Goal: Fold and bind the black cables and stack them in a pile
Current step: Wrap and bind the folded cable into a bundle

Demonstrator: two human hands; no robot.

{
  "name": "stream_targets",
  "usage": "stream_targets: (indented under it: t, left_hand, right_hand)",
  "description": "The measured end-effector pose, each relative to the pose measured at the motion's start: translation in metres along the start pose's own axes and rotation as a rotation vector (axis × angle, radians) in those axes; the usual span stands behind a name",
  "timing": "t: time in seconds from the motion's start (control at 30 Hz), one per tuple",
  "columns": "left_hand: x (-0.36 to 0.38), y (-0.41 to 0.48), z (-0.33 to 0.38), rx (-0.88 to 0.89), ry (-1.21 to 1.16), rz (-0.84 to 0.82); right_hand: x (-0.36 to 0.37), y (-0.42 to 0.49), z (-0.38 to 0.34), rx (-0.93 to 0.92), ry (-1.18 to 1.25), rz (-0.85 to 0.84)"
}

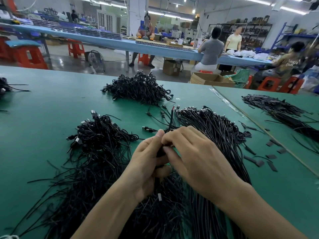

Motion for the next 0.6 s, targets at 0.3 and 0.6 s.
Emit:
stream_targets:
  t: [0.3,0.6]
  left_hand:
    - [-0.007,0.003,-0.011,-0.091,-0.031,0.034]
    - [-0.009,0.003,-0.010,-0.048,-0.120,0.046]
  right_hand:
    - [0.000,0.005,0.003,-0.082,-0.158,-0.036]
    - [0.003,0.006,0.006,-0.035,-0.179,0.008]
Point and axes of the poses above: each hand's wrist, its own y-axis towards the middle knuckle, its own x-axis out of the palm, z = x × y, the point moved 10 cm from there along y, towards the middle knuckle, and after that the axes turned 5 degrees about -z, right-handed, at the moved point
